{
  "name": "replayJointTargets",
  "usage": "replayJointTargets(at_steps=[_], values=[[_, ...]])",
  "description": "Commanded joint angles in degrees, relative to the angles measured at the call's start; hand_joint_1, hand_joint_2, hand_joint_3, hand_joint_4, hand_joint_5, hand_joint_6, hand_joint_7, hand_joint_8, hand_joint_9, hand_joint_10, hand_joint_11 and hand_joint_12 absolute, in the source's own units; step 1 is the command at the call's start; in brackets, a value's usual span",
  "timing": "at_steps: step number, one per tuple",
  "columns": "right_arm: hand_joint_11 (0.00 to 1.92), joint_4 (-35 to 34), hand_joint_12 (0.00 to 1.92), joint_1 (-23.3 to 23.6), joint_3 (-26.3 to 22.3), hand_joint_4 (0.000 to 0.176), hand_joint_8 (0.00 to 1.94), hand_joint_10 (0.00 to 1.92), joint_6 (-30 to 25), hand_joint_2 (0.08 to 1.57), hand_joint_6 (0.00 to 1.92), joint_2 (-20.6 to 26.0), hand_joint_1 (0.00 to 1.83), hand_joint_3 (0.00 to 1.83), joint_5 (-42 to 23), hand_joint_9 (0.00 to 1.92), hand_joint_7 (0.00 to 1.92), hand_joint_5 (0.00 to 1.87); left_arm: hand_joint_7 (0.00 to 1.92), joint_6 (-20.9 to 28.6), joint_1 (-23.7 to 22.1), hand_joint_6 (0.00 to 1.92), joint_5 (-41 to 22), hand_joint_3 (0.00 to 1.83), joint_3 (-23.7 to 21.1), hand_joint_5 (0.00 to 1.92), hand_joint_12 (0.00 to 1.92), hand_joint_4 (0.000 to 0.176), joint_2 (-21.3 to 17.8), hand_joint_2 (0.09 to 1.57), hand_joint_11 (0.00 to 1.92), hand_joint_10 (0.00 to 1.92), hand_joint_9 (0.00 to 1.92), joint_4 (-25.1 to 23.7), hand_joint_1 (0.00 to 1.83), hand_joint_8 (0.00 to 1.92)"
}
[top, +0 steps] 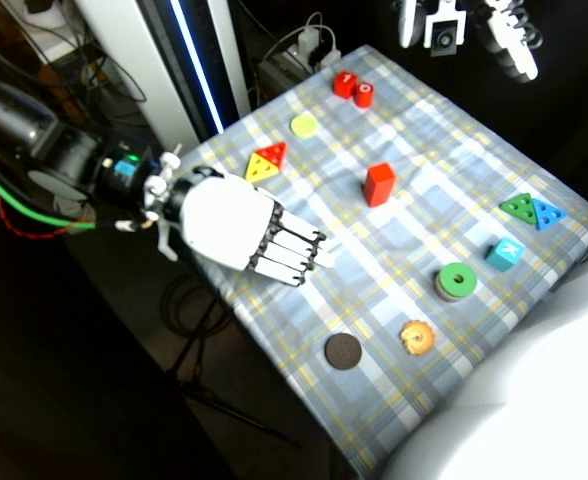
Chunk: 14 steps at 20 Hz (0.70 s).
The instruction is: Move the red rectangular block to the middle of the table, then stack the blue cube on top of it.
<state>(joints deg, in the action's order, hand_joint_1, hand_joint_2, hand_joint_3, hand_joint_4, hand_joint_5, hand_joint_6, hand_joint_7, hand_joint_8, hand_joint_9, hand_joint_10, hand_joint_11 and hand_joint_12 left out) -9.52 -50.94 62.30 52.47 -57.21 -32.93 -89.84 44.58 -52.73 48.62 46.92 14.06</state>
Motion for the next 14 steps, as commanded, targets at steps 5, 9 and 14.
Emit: replayJointTargets(at_steps=[5,9,14], values=[[0.02,-2.08,1.92,0.76,0.76,0.000,0.94,1.47,1.88,1.26,0.75,-0.66,0.75,0.00,-6.17,0.18,0.36,0.25,0.00,0.97,-0.02,0.00,-8.01,0.01,-0.13,0.00,0.00,0.025,-0.20,1.38,0.00,0.00,0.00,-0.33,0.67,0.00],[0.09,-1.78,1.92,1.15,1.07,0.000,1.60,1.76,2.03,1.35,0.89,-0.61,1.14,0.01,-5.36,0.22,0.48,0.27,0.00,1.07,0.15,0.00,-8.07,0.01,-0.11,0.00,0.00,0.014,-0.19,1.39,0.00,0.00,0.00,-0.16,0.68,0.00],[0.00,4.34,1.92,4.48,1.17,0.000,1.67,1.91,2.03,1.36,0.93,1.06,1.41,0.00,0.29,0.37,0.52,0.31,0.00,1.09,0.38,0.00,-8.19,0.01,-0.11,0.00,0.00,0.020,-0.19,1.40,0.00,0.00,0.00,0.05,0.70,0.00]])
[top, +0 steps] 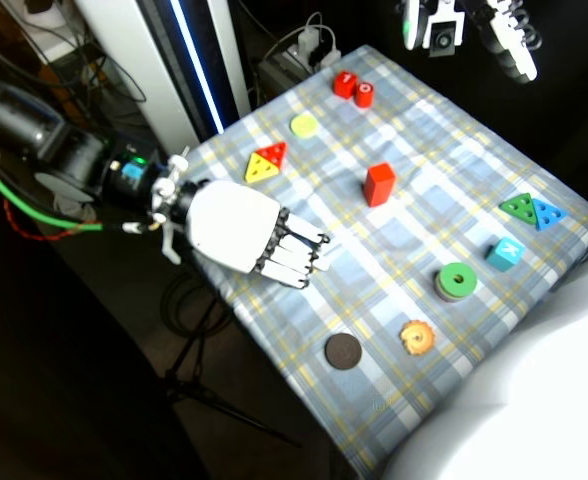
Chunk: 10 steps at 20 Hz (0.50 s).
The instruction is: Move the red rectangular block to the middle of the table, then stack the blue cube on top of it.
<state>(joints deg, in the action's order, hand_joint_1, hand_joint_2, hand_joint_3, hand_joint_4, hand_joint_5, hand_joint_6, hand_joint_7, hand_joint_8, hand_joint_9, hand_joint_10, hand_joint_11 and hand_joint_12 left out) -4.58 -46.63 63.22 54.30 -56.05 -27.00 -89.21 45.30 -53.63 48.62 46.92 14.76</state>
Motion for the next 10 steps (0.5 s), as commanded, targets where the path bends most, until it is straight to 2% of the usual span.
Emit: replayJointTargets(at_steps=[1,2,3,4,5,6,7,8,10], values=[[0.00,0.63,1.92,1.01,0.24,0.000,1.72,1.65,0.19,1.37,0.87,0.25,1.28,0.00,-4.62,0.15,0.50,0.29,0.00,0.46,-0.30,0.00,-7.30,0.01,-0.11,0.00,0.00,0.028,-0.19,1.41,0.00,0.00,0.00,-0.61,0.67,0.00],[0.00,1.77,1.92,1.71,0.21,0.000,1.72,1.65,0.19,1.37,0.87,0.45,1.28,0.00,-3.73,0.15,0.50,0.29,0.00,0.47,-0.22,0.00,-7.36,0.01,-0.10,0.00,0.00,0.028,-0.18,1.41,0.00,0.00,0.00,-0.56,0.67,0.00],[0.00,2.49,1.70,2.30,0.20,0.001,0.71,1.21,0.19,1.30,0.70,0.62,1.15,0.00,-3.04,0.06,0.27,0.22,0.00,0.49,-0.13,0.00,-7.45,0.01,-0.09,0.00,0.00,0.020,-0.18,1.42,0.00,0.00,0.00,-0.51,0.67,0.00],[0.00,2.93,1.70,2.65,0.14,0.001,0.71,1.21,0.19,1.30,0.70,0.76,1.15,0.00,-2.72,0.06,0.27,0.22,0.00,0.54,-0.07,0.00,-7.49,0.01,-0.06,0.00,0.00,0.020,-0.17,1.42,0.00,0.00,0.00,-0.45,0.67,0.00],[0.00,3.00,1.56,2.68,0.07,0.009,0.43,1.02,0.19,1.27,0.54,0.81,1.10,0.00,-2.73,0.05,0.28,0.17,0.00,0.56,-0.04,0.00,-7.53,0.01,-0.05,0.00,0.00,0.020,-0.17,1.42,0.00,0.00,0.00,-0.41,0.65,0.00],[0.00,2.99,1.38,2.69,-0.04,0.035,0.16,0.82,0.18,1.21,0.20,0.88,1.02,0.00,-2.76,0.01,0.28,0.11,0.00,0.59,-0.01,0.00,-7.53,0.01,-0.02,0.00,0.00,0.031,-0.16,1.42,0.00,0.00,0.00,-0.35,0.63,0.00],[0.00,2.99,1.15,2.70,-0.13,0.036,0.06,0.57,0.18,1.18,0.10,0.96,1.00,0.00,-2.78,0.02,0.19,0.04,0.00,0.62,0.04,0.00,-7.53,0.01,0.01,0.00,0.00,0.024,-0.16,1.42,0.00,0.00,0.00,-0.30,0.63,0.00],[0.00,2.99,1.15,2.70,-0.18,0.036,0.06,0.57,0.18,1.18,0.10,1.01,1.00,0.00,-2.79,0.02,0.19,0.04,0.00,0.65,0.06,0.00,-7.53,0.01,0.01,0.00,0.00,0.024,-0.16,1.42,0.00,0.00,0.00,-0.28,0.63,0.00],[0.00,2.99,0.44,2.69,-0.23,0.041,0.00,0.13,0.18,1.16,0.00,1.12,0.91,0.00,-2.82,0.00,0.03,0.00,0.00,0.70,0.17,0.00,-7.61,0.00,0.01,0.00,0.00,0.016,-0.16,1.41,0.00,0.00,0.00,-0.17,0.65,0.00]])
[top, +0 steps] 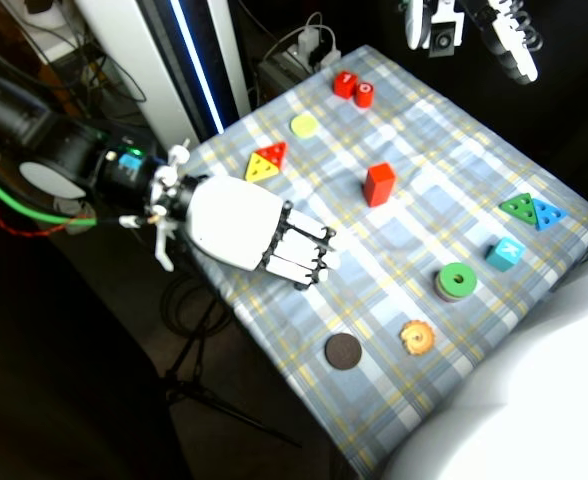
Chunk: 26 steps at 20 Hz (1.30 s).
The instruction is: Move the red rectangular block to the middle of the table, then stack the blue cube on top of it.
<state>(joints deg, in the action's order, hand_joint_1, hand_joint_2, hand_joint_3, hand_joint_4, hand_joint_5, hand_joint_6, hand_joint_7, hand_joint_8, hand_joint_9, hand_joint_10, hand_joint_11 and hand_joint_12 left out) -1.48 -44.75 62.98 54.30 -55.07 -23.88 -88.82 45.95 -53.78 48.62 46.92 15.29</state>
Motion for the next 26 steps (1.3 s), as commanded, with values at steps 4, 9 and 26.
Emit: replayJointTargets(at_steps=[4,9,26], values=[[0.00,-0.09,0.00,0.81,-0.66,0.040,0.00,0.00,0.18,1.07,0.00,0.98,0.84,0.00,-6.13,0.00,0.00,0.00,0.00,0.41,-0.29,0.00,-7.57,0.00,0.03,0.00,0.00,0.023,-0.17,1.41,0.00,0.00,0.00,-0.55,0.66,0.00],[0.00,-0.47,0.76,0.78,-1.84,0.000,0.02,0.18,0.18,1.15,0.02,2.62,0.76,0.01,-7.16,0.08,0.17,0.07,0.00,0.66,0.20,0.00,-8.05,0.00,0.02,0.00,0.00,0.033,-0.17,1.40,0.00,0.00,0.00,-0.17,0.68,0.00],[0.00,-9.53,1.59,-3.16,0.43,0.000,0.62,1.16,0.20,1.15,0.09,-0.46,0.76,0.00,-10.40,0.00,0.19,0.32,0.00,1.56,0.75,0.00,-8.80,0.00,-0.06,0.00,0.00,0.006,-0.17,1.40,0.00,0.00,0.00,0.46,0.80,0.00]])
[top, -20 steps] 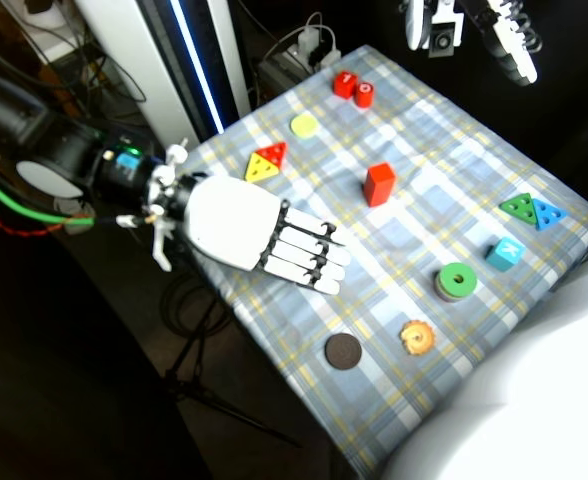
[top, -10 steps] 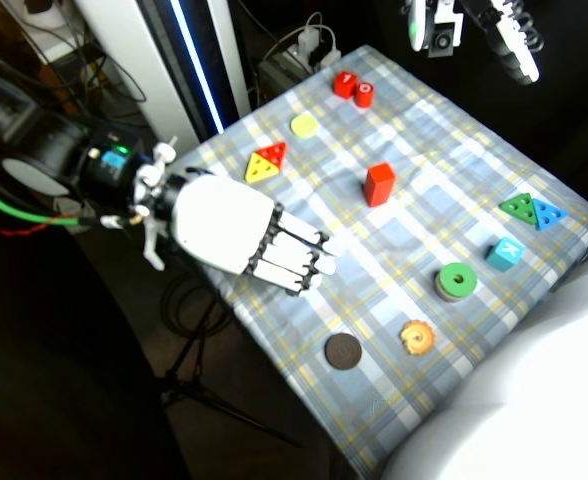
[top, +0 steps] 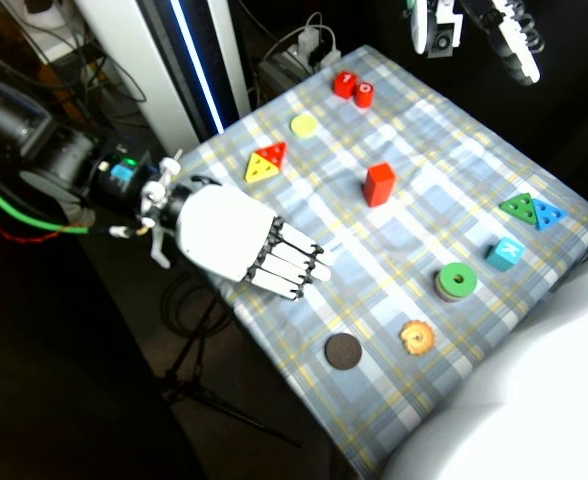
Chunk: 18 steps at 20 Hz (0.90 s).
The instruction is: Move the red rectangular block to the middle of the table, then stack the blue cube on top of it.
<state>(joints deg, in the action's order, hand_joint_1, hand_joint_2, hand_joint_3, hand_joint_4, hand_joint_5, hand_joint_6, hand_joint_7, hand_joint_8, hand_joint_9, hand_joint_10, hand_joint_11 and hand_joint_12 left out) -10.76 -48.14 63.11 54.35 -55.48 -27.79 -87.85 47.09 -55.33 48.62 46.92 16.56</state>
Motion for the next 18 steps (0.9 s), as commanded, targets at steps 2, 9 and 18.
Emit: replayJointTargets(at_steps=[2,9,18], values=[[0.00,-0.44,1.67,0.06,0.33,0.000,0.68,1.21,0.15,1.15,0.10,-0.05,0.76,0.00,-6.48,0.00,0.17,0.32,0.00,0.65,-0.29,0.00,-7.35,0.00,-0.06,0.00,0.00,0.007,-0.17,1.40,0.00,0.00,0.00,-0.74,0.79,0.00],[0.00,-0.53,1.70,0.00,0.57,0.000,0.71,1.29,0.17,1.17,0.50,-0.21,0.77,0.00,-6.38,0.02,0.23,0.23,0.00,1.01,-0.03,0.00,-7.68,0.00,-0.06,0.00,0.00,0.000,-0.17,1.39,0.00,0.00,0.00,-0.65,0.83,0.00],[0.00,-1.55,1.78,-0.04,1.79,0.000,0.80,1.36,0.71,1.16,0.68,-1.79,0.79,0.00,-5.74,0.10,0.34,0.29,0.00,1.38,0.12,0.00,-7.91,0.00,-0.06,0.00,0.00,0.003,-0.18,1.40,0.00,0.00,0.00,-0.65,0.79,0.00]])
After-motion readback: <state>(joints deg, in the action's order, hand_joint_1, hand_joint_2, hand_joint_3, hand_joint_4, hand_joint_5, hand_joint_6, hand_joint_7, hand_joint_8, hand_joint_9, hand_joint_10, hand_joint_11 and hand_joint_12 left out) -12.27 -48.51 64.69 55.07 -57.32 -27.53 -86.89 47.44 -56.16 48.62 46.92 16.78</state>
